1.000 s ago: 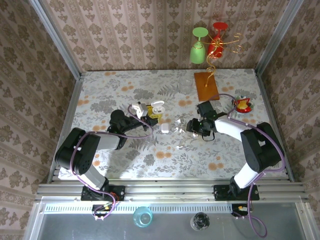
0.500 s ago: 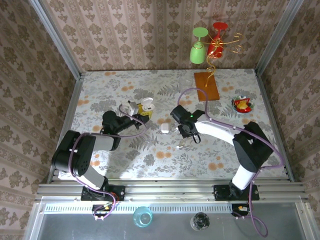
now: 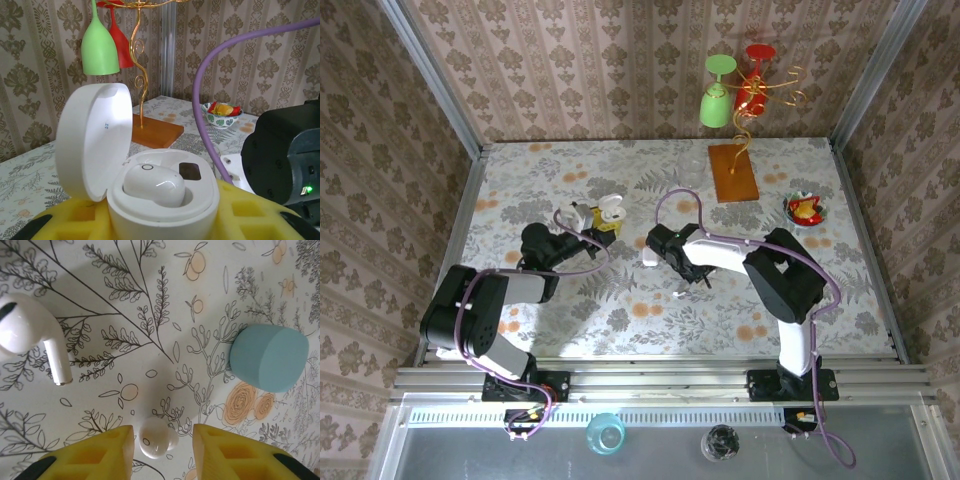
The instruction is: Insert the wireless bluetooth earbuds into the charging case
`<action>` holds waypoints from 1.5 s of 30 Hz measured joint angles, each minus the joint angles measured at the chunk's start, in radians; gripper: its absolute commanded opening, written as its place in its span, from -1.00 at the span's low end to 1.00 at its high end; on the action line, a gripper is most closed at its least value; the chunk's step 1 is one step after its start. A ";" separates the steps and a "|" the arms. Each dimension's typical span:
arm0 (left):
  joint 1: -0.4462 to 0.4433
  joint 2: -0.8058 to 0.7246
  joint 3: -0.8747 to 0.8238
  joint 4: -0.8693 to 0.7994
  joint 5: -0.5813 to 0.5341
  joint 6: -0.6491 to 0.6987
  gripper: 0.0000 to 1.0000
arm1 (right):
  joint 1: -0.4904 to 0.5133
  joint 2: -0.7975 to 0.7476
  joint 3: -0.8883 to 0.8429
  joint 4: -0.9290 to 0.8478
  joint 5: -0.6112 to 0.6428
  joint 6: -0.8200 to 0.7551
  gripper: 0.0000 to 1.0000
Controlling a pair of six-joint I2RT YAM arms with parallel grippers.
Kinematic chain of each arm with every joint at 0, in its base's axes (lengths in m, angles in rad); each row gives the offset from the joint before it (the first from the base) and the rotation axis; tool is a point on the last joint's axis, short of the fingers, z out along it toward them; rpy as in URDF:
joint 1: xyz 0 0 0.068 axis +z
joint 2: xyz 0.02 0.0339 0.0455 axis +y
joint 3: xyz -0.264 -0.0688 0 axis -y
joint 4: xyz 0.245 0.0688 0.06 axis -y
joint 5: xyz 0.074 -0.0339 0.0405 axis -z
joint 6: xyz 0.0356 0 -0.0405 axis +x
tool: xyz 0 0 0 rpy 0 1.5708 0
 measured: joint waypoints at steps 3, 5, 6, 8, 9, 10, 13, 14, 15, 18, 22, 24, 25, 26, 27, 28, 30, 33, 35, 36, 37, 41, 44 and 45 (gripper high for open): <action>0.000 0.000 0.000 0.000 0.000 -0.002 -0.47 | 0.000 0.013 0.000 -0.007 0.000 -0.001 -0.27; 0.000 0.000 0.000 0.000 0.000 -0.005 -0.48 | 0.000 0.014 0.000 -0.014 0.001 -0.002 -0.28; 0.000 0.000 0.000 0.000 0.000 -0.007 -0.48 | -0.001 0.014 0.001 -0.017 0.001 -0.003 -0.28; 0.000 0.000 0.000 0.000 0.000 -0.008 -0.47 | -0.002 0.015 0.003 -0.021 0.002 -0.004 -0.33; 0.000 0.000 0.000 0.000 0.000 -0.008 -0.48 | -0.002 0.017 0.005 -0.023 0.002 -0.004 -0.39; 0.000 0.000 0.000 0.000 0.000 -0.008 -0.48 | -0.003 0.019 0.006 -0.023 0.005 -0.003 -0.41; 0.000 0.000 0.000 0.000 0.000 -0.014 -0.48 | -0.011 0.020 0.006 -0.024 0.005 0.000 -0.43; 0.000 0.000 0.000 0.000 0.000 -0.015 -0.48 | -0.014 0.020 0.007 -0.024 0.005 0.000 -0.42; 0.000 0.000 0.000 0.000 0.000 -0.015 -0.48 | -0.017 0.021 0.006 -0.024 0.005 0.000 -0.42; 0.000 0.000 0.000 0.000 0.000 -0.018 -0.48 | -0.024 0.023 0.006 -0.024 0.005 0.000 -0.42; 0.000 0.000 0.000 0.000 0.000 -0.019 -0.48 | -0.031 0.032 0.007 -0.022 0.004 -0.001 -0.46; 0.000 0.000 0.000 0.000 0.000 -0.022 -0.48 | -0.032 0.032 0.007 -0.021 0.004 -0.003 -0.48; 0.000 0.000 0.000 0.000 0.000 -0.022 -0.48 | -0.033 0.032 0.007 -0.021 0.003 -0.004 -0.50; 0.000 0.000 0.000 0.000 0.000 -0.022 -0.48 | -0.034 0.032 0.007 -0.021 0.002 -0.004 -0.51; 0.000 0.000 0.000 0.000 0.000 -0.022 -0.48 | -0.034 0.031 0.007 -0.021 0.002 -0.004 -0.52; 0.000 0.000 0.000 0.000 0.001 -0.022 -0.48 | -0.035 0.031 0.007 -0.021 0.000 -0.004 -0.52; 0.000 0.000 0.000 0.000 0.001 -0.022 -0.48 | -0.038 0.022 0.006 -0.020 -0.011 -0.003 -0.53; -0.002 0.000 0.000 0.000 0.002 -0.021 -0.48 | -0.048 -0.027 -0.004 -0.013 -0.052 0.002 -0.53; -0.004 0.000 0.000 0.000 0.006 -0.021 -0.48 | -0.061 -0.088 -0.013 -0.006 -0.101 0.005 -0.53; -0.006 0.000 0.000 0.000 0.008 -0.017 -0.48 | -0.069 -0.121 -0.018 0.000 -0.131 0.005 -0.53; -0.009 0.000 0.000 0.000 0.009 -0.013 -0.48 | -0.077 -0.158 -0.021 0.010 -0.167 0.005 -0.53; -0.023 0.009 0.000 0.001 0.016 0.005 -0.48 | -0.113 -0.295 -0.032 0.053 -0.342 0.008 -0.53; -0.034 0.025 0.000 0.000 0.029 0.010 -0.48 | -0.143 -0.373 -0.034 0.088 -0.501 0.008 -0.53; -0.040 0.030 0.000 0.000 0.033 0.011 -0.48 | -0.153 -0.394 -0.035 0.101 -0.556 0.008 -0.53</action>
